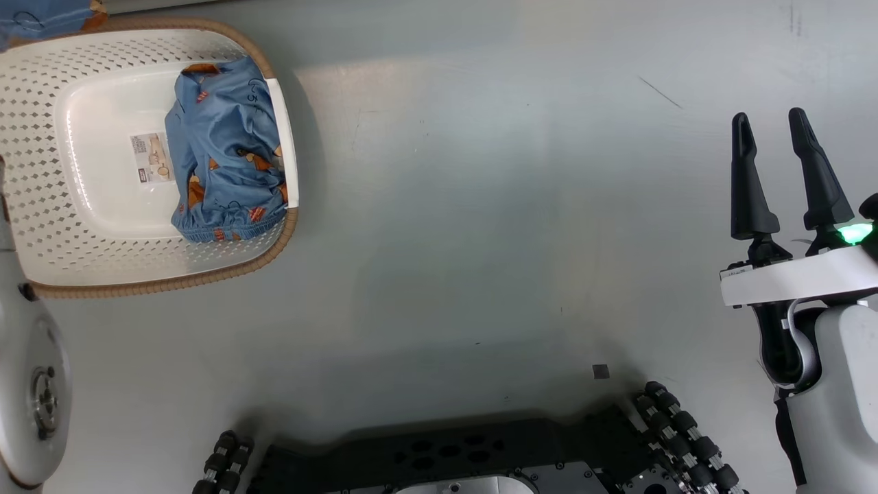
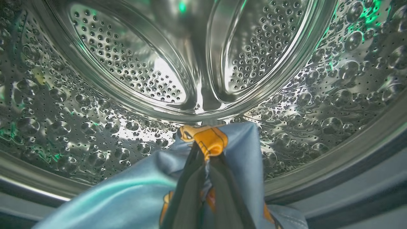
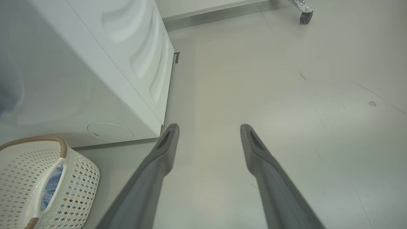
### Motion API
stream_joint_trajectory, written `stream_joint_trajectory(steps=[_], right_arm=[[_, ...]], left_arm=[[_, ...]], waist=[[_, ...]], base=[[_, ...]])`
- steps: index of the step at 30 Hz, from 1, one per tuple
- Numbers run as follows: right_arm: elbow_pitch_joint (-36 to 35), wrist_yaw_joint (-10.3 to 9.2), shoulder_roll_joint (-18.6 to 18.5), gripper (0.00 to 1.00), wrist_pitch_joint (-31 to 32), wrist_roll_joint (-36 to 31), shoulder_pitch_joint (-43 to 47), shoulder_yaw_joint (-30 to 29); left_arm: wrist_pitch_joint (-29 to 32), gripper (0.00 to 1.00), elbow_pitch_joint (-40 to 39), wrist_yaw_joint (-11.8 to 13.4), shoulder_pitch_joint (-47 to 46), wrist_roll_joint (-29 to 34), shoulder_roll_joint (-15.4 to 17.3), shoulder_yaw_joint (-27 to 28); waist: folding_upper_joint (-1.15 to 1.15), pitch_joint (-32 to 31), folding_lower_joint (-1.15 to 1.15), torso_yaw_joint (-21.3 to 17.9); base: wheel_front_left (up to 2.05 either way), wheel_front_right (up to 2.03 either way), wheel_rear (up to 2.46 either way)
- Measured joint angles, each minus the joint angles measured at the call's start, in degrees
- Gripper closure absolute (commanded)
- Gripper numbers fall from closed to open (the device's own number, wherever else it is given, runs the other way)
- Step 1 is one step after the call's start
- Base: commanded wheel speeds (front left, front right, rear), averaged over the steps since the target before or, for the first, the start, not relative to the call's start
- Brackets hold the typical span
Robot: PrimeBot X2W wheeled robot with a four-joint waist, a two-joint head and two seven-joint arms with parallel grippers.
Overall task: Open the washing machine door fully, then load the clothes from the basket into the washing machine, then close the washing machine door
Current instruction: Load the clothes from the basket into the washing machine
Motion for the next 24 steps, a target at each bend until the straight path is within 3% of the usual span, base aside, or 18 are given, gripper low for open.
stream_joint_trajectory(steps=[5,13,19,20,21,22,24], right_arm=[[0.0,0.00,0.3,0.00,0.0,0.5,-0.1,0.3],[0.0,0.00,0.3,0.00,0.0,0.5,-1.1,0.6],[0.0,0.00,0.3,0.00,0.0,0.9,-1.3,0.8],[0.0,0.00,0.3,0.00,0.0,0.9,-1.3,0.8],[0.1,0.00,0.3,0.00,0.0,0.9,-1.5,0.8],[0.1,0.00,0.3,0.00,0.0,0.9,-1.6,0.8],[0.2,0.00,0.3,0.00,0.0,0.9,-2.1,0.7]], left_arm=[[0.1,1.00,0.5,0.0,-2.7,1.1,0.3,-0.8],[-9.6,1.00,-1.5,0.0,-7.9,6.2,1.5,-4.6],[-12.1,1.00,0.3,0.5,-7.9,6.7,1.3,-4.9],[-12.1,0.78,1.0,0.5,-7.9,6.6,1.1,-4.7],[-11.9,0.32,1.8,0.6,-7.9,6.5,0.9,-4.6],[-11.9,0.00,2.4,0.7,-7.8,6.5,0.7,-4.5],[-12.2,0.00,4.0,1.1,-7.8,5.6,0.0,-3.5]], waist=[[0.00,1.3,0.00,-0.1],[0.00,3.0,0.00,-0.1],[0.00,3.3,-0.01,-0.1],[0.00,3.3,-0.01,-0.1],[0.00,3.3,-0.01,-0.1],[0.00,3.4,-0.01,-0.1],[0.00,3.3,-0.01,0.0]], base=[[0.00,0.00,0.00],[0.00,0.00,0.00],[0.00,0.00,0.00],[0.00,0.00,0.00],[0.00,0.00,0.00],[0.00,0.00,0.00],[0.00,0.00,0.00]])
